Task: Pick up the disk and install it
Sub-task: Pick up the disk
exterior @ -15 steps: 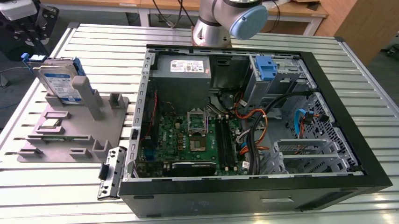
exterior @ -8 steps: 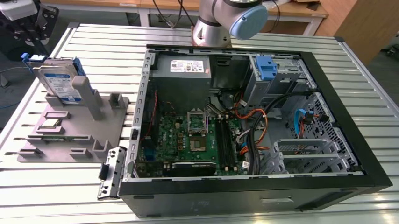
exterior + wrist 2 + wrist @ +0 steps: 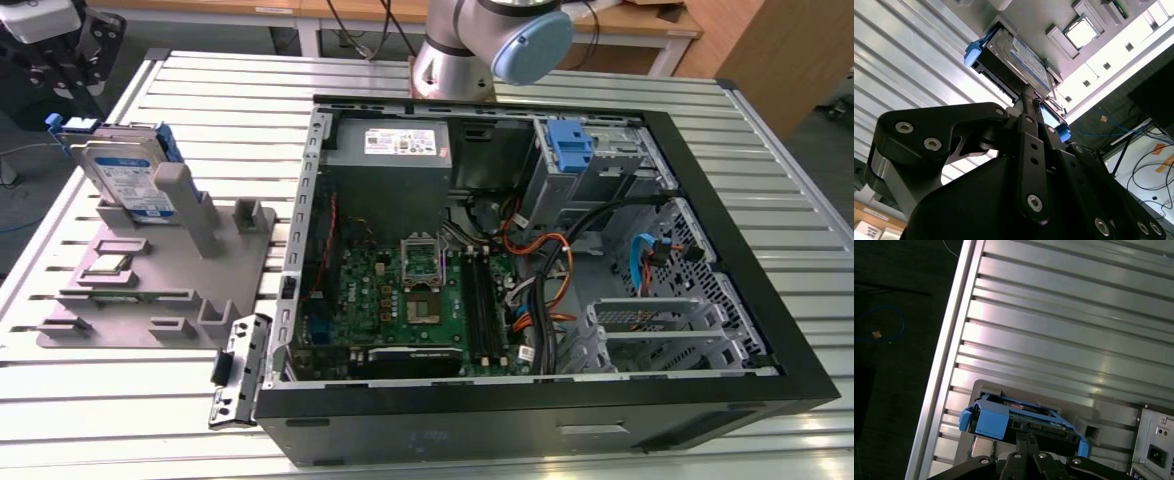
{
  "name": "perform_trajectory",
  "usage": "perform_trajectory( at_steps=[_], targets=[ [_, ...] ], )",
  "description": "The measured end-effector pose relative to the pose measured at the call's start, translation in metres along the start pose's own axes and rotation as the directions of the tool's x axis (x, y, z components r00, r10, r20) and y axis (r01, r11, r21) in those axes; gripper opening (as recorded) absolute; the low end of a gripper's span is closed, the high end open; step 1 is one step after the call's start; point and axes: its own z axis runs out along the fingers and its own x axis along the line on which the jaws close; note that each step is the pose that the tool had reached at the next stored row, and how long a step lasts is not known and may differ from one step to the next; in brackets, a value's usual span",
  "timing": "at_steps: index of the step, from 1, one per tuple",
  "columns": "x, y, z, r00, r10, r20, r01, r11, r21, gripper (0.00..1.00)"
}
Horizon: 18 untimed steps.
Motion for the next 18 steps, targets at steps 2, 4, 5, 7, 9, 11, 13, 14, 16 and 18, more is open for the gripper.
perform_trajectory(
  at_steps=[2,4,5,7,9,11,13,14,16,18],
  targets=[
    [0.0000,0.0000,0.0000,1.0000,-0.002,-0.0001,0.002,1.0000,0.0000,0.11],
    [0.0000,0.0000,0.0000,1.0000,-0.004,-0.0002,0.004,1.0000,-0.0001,0.11],
    [0.0000,0.0000,0.0000,1.0000,-0.005,-0.0002,0.005,1.0000,-0.0002,0.11],
    [0.0000,0.0000,0.0000,1.0000,-0.006,-0.0003,0.006,1.0000,-0.0002,0.11],
    [0.0000,0.0000,0.0000,1.0000,-0.008,-0.0004,0.008,1.0000,-0.0003,0.11],
    [0.0000,0.0000,0.0000,1.0000,-0.009,-0.0004,0.009,1.0000,-0.0003,0.11],
    [0.0000,0.0000,0.0000,0.9999,-0.011,-0.0006,0.011,0.9999,-0.0003,0.11],
    [0.0000,0.0000,0.0000,0.9999,-0.012,-0.0005,0.012,0.9999,-0.0004,0.11],
    [0.0000,0.0000,0.0000,0.9999,-0.013,-0.0006,0.013,0.9999,-0.0004,0.11],
    [0.0000,0.0000,0.0000,0.9999,-0.015,-0.0006,0.015,0.9999,-0.0005,0.11]
  ],
)
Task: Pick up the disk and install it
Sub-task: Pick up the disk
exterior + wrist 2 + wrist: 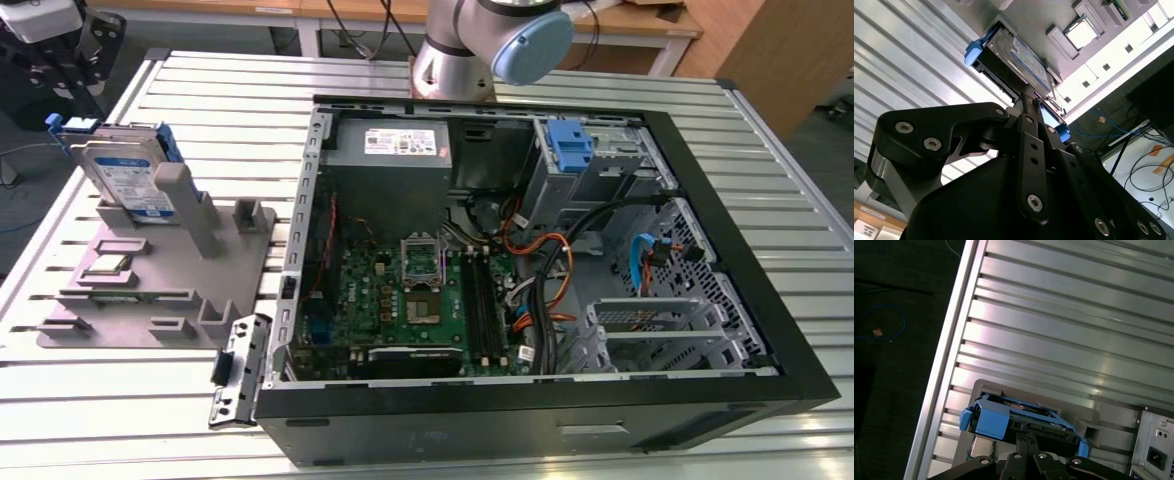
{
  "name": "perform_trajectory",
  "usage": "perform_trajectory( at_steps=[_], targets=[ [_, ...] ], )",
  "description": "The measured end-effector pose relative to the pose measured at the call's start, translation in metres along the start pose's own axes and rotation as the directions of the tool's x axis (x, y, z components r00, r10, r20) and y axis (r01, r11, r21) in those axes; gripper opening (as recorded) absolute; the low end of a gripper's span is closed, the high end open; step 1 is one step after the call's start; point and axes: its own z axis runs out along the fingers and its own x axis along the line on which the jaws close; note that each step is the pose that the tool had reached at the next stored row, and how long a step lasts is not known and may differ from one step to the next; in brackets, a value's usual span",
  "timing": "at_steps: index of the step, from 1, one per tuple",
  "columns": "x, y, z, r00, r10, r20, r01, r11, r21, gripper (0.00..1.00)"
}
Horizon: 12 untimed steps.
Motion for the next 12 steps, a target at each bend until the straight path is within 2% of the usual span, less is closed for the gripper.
perform_trajectory(
  at_steps=[12],
  targets=[
    [0.0000,0.0000,0.0000,1.0000,-0.008,-0.0004,0.008,1.0000,-0.0003,0.11]
  ],
)
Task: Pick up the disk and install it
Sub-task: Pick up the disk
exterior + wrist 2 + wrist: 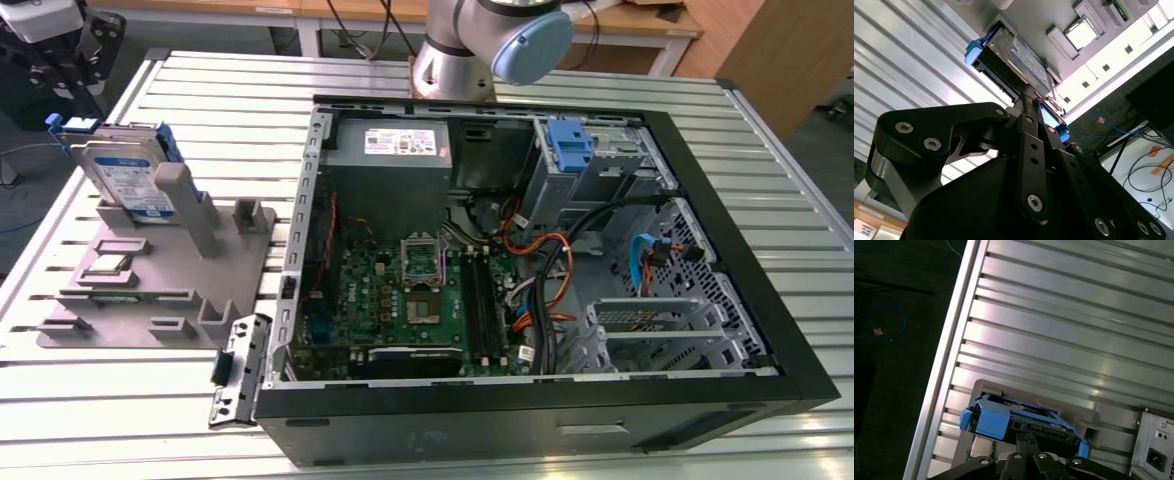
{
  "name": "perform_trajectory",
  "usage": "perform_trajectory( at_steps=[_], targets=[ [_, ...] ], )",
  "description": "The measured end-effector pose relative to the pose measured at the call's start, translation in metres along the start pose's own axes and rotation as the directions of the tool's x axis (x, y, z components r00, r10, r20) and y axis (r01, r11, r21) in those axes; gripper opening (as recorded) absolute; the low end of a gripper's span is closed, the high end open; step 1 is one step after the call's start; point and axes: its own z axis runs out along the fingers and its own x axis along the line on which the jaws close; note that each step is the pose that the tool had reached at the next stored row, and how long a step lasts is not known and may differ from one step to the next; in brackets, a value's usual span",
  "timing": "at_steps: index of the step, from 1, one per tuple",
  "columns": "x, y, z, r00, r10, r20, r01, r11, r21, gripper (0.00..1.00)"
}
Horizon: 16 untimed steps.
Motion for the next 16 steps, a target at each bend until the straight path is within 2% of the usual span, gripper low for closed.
perform_trajectory(
  at_steps=[16],
  targets=[
    [0.0000,0.0000,0.0000,1.0000,-0.009,-0.0004,0.009,1.0000,-0.0003,0.11]
  ],
)
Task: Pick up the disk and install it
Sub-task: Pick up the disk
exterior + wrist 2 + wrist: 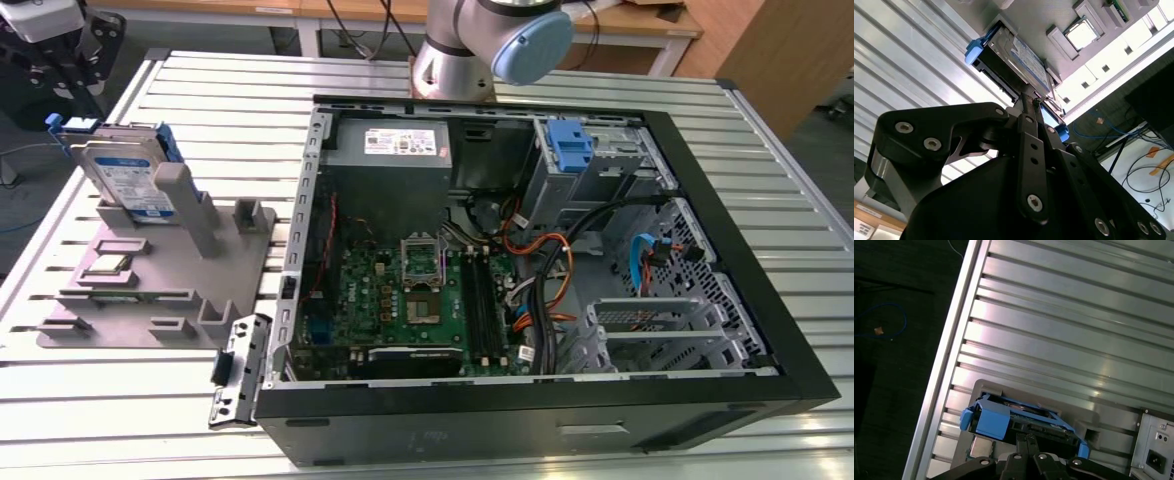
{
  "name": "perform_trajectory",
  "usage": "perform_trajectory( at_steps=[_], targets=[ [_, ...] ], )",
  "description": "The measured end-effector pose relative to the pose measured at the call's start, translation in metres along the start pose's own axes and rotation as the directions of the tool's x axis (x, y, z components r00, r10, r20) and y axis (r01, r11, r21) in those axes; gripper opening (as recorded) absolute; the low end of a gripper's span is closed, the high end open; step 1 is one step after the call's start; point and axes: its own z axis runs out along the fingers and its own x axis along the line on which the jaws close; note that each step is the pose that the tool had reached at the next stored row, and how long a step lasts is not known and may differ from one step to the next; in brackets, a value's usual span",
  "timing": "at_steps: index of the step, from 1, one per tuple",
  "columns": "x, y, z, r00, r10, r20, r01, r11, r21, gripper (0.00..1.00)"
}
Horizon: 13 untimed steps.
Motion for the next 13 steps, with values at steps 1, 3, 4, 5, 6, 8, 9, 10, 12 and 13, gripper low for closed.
perform_trajectory(
  at_steps=[1,3,4,5,6,8,9,10,12,13],
  targets=[
    [0.0000,0.0000,0.0000,1.0000,0.000,-0.0001,0.000,1.0000,0.0000,0.11],
    [0.0000,0.0000,0.0000,1.0000,-0.001,-0.0001,0.001,1.0000,-0.0001,0.11],
    [0.0000,0.0000,0.0000,1.0000,-0.002,-0.0001,0.002,1.0000,-0.0001,0.11],
    [0.0000,0.0000,0.0000,1.0000,-0.002,-0.0001,0.002,1.0000,-0.0001,0.11],
    [0.0000,0.0000,0.0000,0.9999,-0.011,-0.0005,0.011,0.9999,-0.0004,0.11],
    [0.0000,0.0000,0.0000,0.9998,-0.021,-0.0009,0.021,0.9998,-0.0007,0.11],
    [0.0000,0.0000,0.0000,0.9998,-0.021,-0.0010,0.021,0.9998,-0.0007,0.11],
    [0.0000,0.0000,0.0000,0.9998,-0.022,-0.0010,0.022,0.9998,-0.0008,0.11],
    [0.0000,0.0000,0.0000,0.9997,-0.023,-0.0010,0.023,0.9997,-0.0008,0.11],
    [0.0000,0.0000,0.0000,0.9997,-0.023,-0.0011,0.023,0.9997,-0.0008,0.11]
  ],
)
